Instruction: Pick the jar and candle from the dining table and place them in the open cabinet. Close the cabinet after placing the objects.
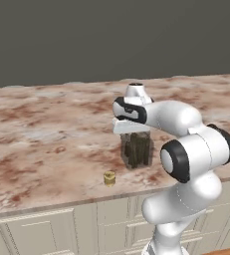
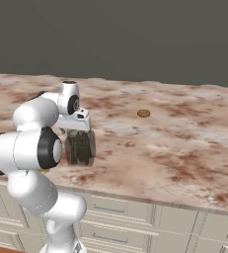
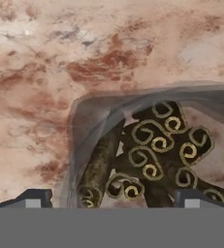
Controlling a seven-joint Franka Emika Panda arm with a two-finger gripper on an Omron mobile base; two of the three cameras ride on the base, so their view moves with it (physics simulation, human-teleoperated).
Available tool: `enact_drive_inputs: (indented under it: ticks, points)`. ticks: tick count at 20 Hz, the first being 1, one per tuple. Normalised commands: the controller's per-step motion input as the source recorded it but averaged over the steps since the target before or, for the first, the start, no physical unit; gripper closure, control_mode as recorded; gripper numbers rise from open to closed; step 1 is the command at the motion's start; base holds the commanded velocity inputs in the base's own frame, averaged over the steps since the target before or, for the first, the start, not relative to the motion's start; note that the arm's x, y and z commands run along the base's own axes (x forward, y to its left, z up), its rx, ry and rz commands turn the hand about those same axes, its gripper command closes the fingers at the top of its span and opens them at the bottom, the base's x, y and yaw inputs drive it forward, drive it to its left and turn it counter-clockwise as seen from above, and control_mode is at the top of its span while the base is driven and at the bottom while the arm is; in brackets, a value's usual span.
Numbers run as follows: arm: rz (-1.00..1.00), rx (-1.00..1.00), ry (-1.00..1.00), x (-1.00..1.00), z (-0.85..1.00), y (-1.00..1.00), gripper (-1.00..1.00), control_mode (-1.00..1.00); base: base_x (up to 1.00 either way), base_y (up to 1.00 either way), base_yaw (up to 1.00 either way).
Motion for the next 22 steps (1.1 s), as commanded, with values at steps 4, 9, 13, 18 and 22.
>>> enact_drive_inputs:
  ticks: [4,9,13,18,22]
  points:
    - [0.00,0.00,0.00,0.01,-0.38,0.05,1.00,-1.00,0.00,0.00,0.00]
    - [0.00,0.00,0.03,0.00,-0.13,0.06,1.00,-1.00,0.00,0.00,0.00]
    - [0.01,0.00,0.00,0.00,-0.12,0.00,1.00,-1.00,0.00,0.00,0.00]
    - [0.00,0.00,0.04,0.04,-0.08,0.17,1.00,-1.00,0.00,0.00,0.00]
    - [0.00,0.00,0.01,0.00,0.00,0.02,1.00,-1.00,0.00,0.00,0.00]
